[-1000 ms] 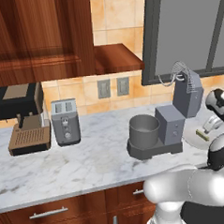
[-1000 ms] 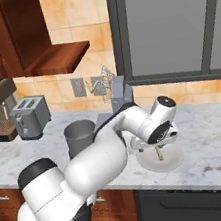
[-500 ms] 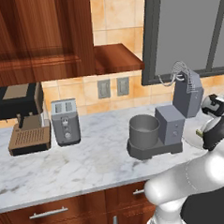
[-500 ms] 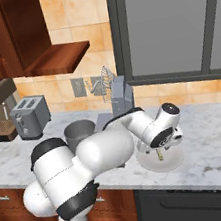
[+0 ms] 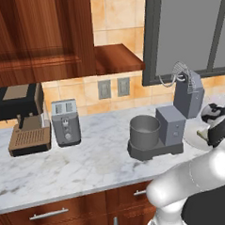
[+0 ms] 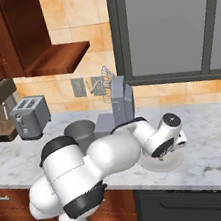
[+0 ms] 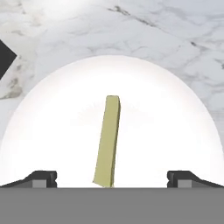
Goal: Add butter and sugar cubes to the stand mixer bowl and then turn on the stand mixer to begin making frosting.
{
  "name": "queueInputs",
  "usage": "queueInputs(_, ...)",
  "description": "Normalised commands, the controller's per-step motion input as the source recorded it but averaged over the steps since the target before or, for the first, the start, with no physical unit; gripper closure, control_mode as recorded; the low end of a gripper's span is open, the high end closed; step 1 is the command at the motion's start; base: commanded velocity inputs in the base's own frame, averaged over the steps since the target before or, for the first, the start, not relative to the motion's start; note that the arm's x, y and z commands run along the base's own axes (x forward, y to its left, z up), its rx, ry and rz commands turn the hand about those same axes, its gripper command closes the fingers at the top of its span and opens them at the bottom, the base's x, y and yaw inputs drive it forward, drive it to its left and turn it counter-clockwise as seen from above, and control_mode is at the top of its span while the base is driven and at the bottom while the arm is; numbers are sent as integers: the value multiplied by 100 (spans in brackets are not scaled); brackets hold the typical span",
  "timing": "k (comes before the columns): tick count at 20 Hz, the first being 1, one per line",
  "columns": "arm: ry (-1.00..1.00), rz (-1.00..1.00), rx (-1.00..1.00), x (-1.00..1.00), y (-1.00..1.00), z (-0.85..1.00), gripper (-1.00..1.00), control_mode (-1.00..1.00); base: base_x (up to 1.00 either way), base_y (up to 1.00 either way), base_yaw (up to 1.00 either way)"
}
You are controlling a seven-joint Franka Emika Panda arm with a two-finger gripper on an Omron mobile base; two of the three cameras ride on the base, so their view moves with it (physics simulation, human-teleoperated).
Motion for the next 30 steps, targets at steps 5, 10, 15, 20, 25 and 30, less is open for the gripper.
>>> queueInputs(5, 5, 0, 3, 2, -22, -33, -100, -100, 0, 0, 0)
queueInputs(10, 6, 0, 9, 0, -10, -27, -100, -100, 0, 0, 0)
queueInputs(15, 9, 0, 7, 3, 0, -41, 100, -100, 0, 0, 0)
queueInputs(20, 2, 0, 8, 21, 0, -26, 100, -100, 0, 0, 0)
queueInputs(25, 0, 0, 9, 4, 7, -8, 100, -100, 0, 0, 0)
queueInputs(30, -1, 0, 13, -2, 4, 24, 100, -100, 0, 0, 0)
